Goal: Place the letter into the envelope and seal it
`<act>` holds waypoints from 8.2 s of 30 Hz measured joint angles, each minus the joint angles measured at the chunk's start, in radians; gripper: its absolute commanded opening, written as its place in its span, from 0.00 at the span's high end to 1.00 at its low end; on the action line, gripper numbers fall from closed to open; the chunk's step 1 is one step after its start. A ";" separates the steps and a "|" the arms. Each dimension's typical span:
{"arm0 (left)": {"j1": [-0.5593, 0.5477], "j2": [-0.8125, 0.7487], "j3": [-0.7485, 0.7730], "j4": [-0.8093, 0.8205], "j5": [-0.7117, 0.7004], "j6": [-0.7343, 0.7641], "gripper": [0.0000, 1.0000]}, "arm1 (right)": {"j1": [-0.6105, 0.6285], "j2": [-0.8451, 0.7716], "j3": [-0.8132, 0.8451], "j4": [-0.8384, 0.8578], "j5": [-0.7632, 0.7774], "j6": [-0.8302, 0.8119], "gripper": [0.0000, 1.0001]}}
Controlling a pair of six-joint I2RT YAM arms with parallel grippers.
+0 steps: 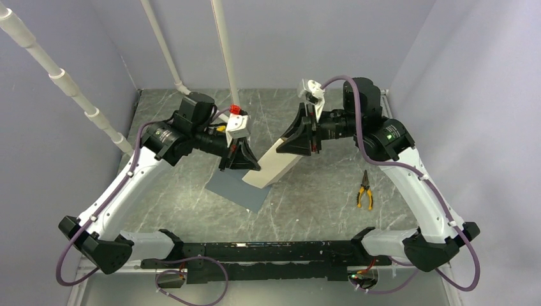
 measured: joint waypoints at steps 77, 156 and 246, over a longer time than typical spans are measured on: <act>-0.003 -0.031 -0.137 0.495 -0.473 -0.579 0.98 | 0.035 -0.276 -0.251 0.257 0.661 0.230 0.03; -0.003 -0.095 -0.193 0.881 -0.345 -1.105 0.97 | 0.033 -0.207 -0.592 1.073 0.457 0.933 0.64; -0.005 -0.209 -0.309 0.754 -0.275 -1.099 0.90 | 0.031 -0.245 -0.718 1.179 0.317 1.003 0.70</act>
